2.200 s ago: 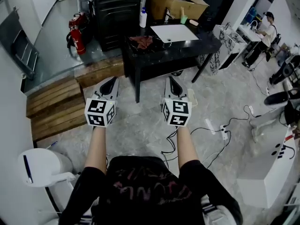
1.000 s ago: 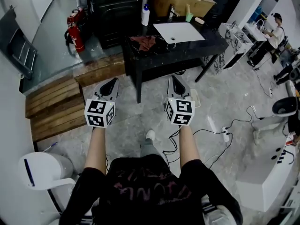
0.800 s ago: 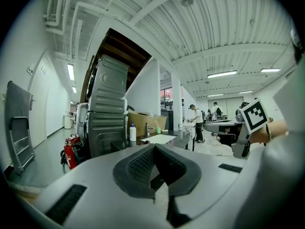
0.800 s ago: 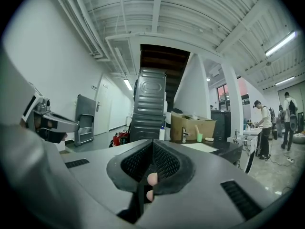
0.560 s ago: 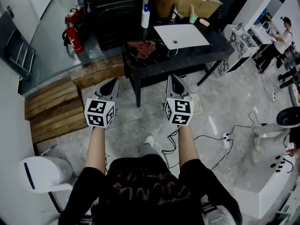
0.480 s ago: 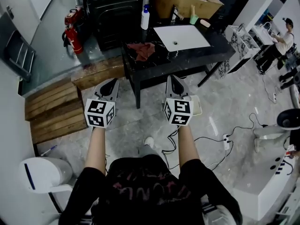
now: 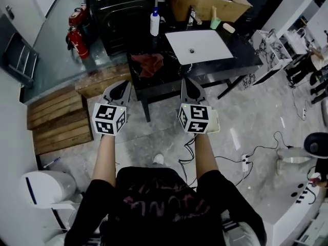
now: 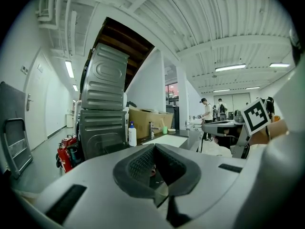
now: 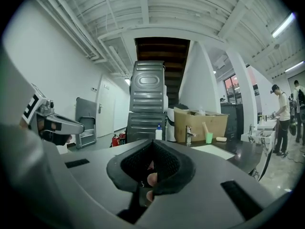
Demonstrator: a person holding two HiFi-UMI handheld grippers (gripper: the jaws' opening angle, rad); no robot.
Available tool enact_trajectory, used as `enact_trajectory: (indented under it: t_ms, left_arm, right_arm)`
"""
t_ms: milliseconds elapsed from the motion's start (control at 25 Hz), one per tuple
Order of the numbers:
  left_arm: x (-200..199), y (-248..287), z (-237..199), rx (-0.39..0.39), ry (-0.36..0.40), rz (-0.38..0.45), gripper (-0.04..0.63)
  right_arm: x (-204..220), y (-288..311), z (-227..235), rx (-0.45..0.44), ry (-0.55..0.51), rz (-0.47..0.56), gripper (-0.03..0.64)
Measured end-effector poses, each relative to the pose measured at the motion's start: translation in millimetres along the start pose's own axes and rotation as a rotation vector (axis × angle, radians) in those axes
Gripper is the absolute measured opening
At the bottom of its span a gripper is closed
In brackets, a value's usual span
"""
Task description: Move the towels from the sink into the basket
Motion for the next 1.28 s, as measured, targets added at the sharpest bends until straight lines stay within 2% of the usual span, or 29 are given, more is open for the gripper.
enact_trajectory:
  t_ms: [480, 960, 1280]
  left_arm:
    - [-2, 49, -6, -0.009, 0.006, -0.021, 0.015]
    - [8, 109, -43, 0.041, 0.0, -0.034, 0.015]
    - [19, 161, -58, 0.091, 0.017, -0.087, 0.017]
  right_arm:
    - [4, 42, 23, -0.023, 0.004, -0.011, 0.015]
    - [10, 103, 31, 0.018, 0.006, -0.028, 0.015]
    - [21, 145, 41, 0.034, 0.027, -0.054, 0.015]
Point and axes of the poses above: the fingertips, and each gripper's own axes: y forward along the fingers, z to its right, x out of its underside, the point moved 3 cm from there along -y, backward along the fingers, and after that the axes turned 2 degrees about -x, right-handed, at the moved point
